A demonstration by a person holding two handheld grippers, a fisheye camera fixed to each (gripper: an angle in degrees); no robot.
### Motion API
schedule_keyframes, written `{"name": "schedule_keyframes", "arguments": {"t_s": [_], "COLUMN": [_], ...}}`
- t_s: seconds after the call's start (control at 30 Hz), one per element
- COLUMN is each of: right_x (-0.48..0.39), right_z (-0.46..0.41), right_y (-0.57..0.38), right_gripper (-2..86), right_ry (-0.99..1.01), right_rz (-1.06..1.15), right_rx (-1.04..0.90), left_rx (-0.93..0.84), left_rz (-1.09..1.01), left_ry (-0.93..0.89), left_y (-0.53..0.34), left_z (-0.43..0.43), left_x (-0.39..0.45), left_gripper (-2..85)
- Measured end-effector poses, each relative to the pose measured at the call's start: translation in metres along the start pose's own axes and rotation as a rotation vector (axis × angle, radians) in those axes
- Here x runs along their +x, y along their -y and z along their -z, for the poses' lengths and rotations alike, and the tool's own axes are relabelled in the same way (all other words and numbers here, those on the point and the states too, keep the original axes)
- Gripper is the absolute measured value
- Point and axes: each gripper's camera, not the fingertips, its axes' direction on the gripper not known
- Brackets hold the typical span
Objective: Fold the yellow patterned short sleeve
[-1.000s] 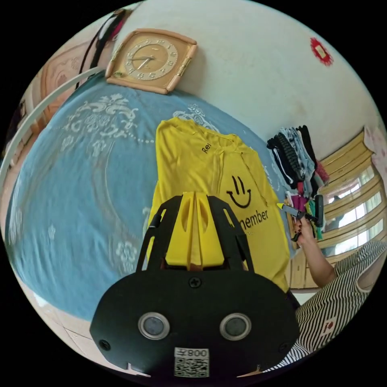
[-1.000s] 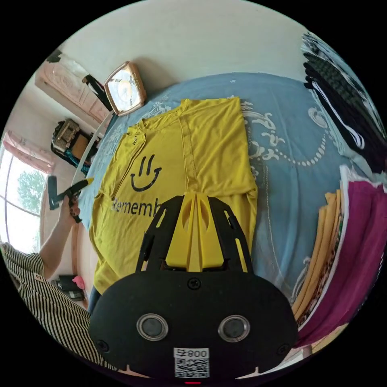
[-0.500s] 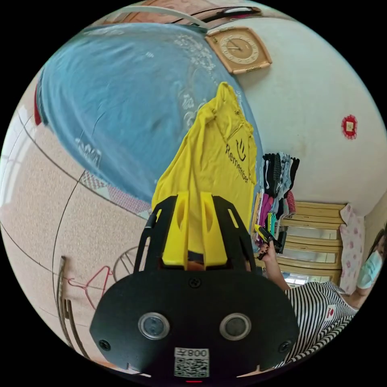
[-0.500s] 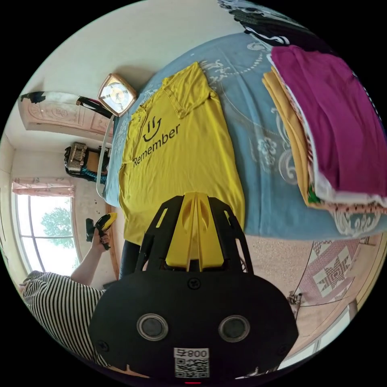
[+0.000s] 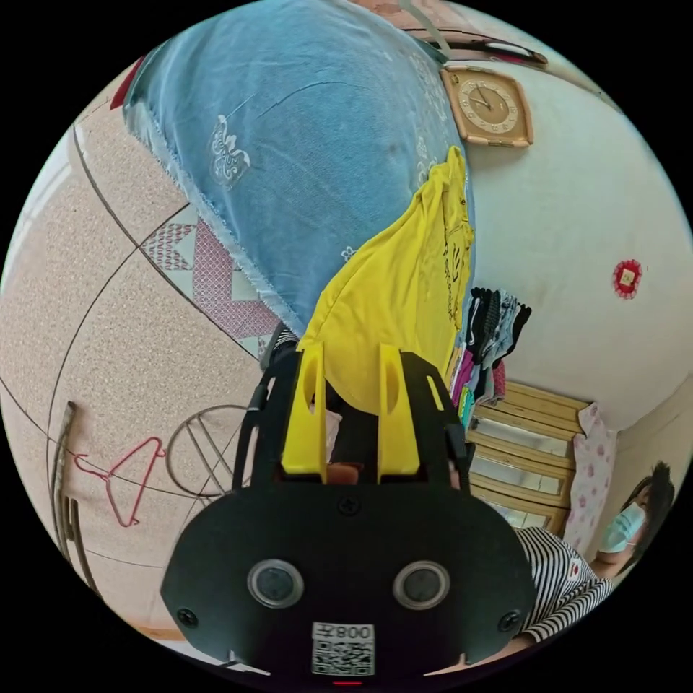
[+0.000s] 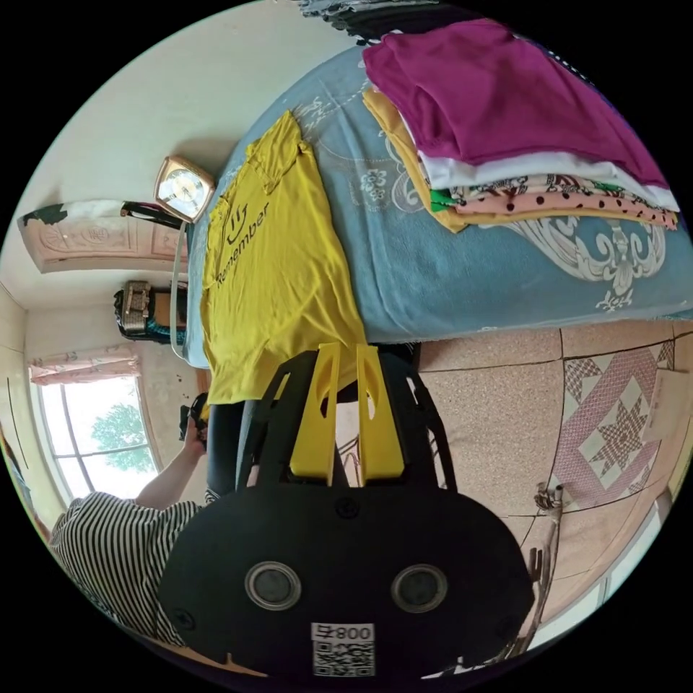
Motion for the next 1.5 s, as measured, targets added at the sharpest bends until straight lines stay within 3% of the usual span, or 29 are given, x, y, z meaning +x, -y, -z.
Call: {"name": "schedule_keyframes", "arguments": {"t_s": [0.67, 0.93, 1.23, 1.5], "right_x": [0.04, 0.021, -0.003, -0.057], "right_z": [0.001, 0.018, 0.08, 0.175], "right_y": [-0.002, 0.007, -0.013, -0.017], "right_gripper": [8.6, 4.8, 0.8, 0.4], "right_ry": [0.422, 0.526, 0.627, 0.71], "right_rz": [-0.138, -0.114, -0.077, 0.104], "right_rx": [0.029, 0.039, 0.101, 0.208], "left_rx": [0.034, 0.072, 0.122, 0.152], "left_rz": [0.096, 0.075, -0.006, -0.162], "left_ry": [-0.248, -0.345, -0.458, -0.524], "left_y": [0.007, -0.009, -0.055, -0.095], "left_z": [-0.007, -0.004, 0.038, 0.085], "left_x": [-0.099, -0.122, -0.137, -0.122], "left_gripper": [13.3, 4.0, 1.1, 0.5]}}
